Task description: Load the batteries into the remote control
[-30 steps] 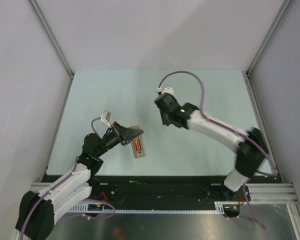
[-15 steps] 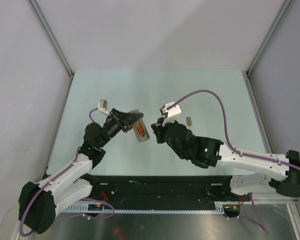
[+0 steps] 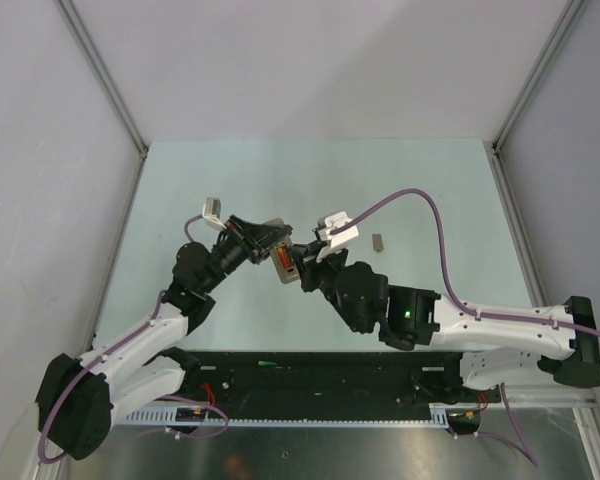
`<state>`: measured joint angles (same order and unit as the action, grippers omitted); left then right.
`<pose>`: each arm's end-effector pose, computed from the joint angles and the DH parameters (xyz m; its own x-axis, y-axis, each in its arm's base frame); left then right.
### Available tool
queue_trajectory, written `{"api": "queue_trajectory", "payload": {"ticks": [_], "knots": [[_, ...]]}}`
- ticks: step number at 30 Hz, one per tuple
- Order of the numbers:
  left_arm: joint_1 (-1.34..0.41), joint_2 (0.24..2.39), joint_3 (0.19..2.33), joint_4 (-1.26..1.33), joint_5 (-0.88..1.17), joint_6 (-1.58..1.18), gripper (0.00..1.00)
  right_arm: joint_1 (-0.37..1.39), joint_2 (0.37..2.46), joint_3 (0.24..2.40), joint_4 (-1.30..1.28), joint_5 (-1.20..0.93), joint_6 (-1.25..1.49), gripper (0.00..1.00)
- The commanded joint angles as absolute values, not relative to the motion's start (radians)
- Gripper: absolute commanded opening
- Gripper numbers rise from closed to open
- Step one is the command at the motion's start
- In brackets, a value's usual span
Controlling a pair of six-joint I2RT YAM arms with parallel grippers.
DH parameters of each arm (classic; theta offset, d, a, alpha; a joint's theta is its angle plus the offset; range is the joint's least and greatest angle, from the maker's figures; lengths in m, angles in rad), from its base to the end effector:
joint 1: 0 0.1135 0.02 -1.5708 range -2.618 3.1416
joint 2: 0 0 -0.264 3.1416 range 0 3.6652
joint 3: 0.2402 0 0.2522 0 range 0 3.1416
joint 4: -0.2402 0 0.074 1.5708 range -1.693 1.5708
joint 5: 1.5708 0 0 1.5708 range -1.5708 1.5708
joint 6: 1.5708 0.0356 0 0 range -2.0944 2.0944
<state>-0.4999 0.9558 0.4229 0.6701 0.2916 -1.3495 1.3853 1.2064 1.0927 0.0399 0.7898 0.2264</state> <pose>0.1849 -0.1126 0.2711 -0.6654 -0.7013 -0.2558 0.2727 0.0906 -0.9578 0.0756 0.2655 0.3847 -0.1392 0.1148 -0.9836 -0.5439 0.8212 0.1728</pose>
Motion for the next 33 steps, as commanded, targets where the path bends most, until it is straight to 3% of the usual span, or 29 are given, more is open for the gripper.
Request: {"api": "queue_trajectory", "payload": {"ticks": [1,33], "knots": [[-0.517,0.946,0.451,0.709,0.287,-1.377,0.0,1.388,1.229,1.098,0.118,0.841,0.189,0.0],[-0.523,0.928,0.511,0.71,0.331,-1.393,0.0,1.367,1.295,1.088,0.014,0.798,0.236,0.0]]}}
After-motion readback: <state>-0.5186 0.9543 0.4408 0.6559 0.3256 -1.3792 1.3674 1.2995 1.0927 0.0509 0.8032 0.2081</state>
